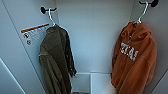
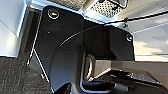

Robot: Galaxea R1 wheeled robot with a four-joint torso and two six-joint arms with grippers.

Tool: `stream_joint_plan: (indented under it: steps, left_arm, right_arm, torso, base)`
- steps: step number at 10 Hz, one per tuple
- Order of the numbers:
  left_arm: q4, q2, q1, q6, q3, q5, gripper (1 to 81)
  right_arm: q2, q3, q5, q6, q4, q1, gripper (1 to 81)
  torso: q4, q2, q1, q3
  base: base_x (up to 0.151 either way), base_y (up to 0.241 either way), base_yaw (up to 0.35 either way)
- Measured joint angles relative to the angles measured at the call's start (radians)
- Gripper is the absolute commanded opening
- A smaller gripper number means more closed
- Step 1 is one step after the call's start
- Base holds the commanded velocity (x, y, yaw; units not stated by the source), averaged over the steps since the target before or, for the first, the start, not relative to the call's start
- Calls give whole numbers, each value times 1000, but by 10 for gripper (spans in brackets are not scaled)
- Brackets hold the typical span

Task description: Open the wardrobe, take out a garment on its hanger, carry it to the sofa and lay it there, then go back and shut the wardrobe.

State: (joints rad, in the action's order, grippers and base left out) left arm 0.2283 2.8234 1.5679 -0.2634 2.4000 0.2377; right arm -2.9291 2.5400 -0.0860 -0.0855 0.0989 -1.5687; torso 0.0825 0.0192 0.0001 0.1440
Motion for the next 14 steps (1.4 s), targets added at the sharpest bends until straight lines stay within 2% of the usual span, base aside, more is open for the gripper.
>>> stream_joint_plan:
  steps: [2,7,14]
  left_arm:
    - [-1,19,0,-1,39,0,811]
    - [-1,111,-5,-4,233,-2,811]
    - [0,122,-7,-4,238,-2,811]
  right_arm:
    - [0,0,0,0,0,0,811]
    - [-15,2,1,0,0,1,811]
    - [-16,2,1,0,0,1,811]
  torso:
    - [0,0,0,0]
    - [0,0,0,0]
    - [0,0,0,0]
  base:
    - [0,0,0]
    - [0,0,0]
    - [0,0,0]
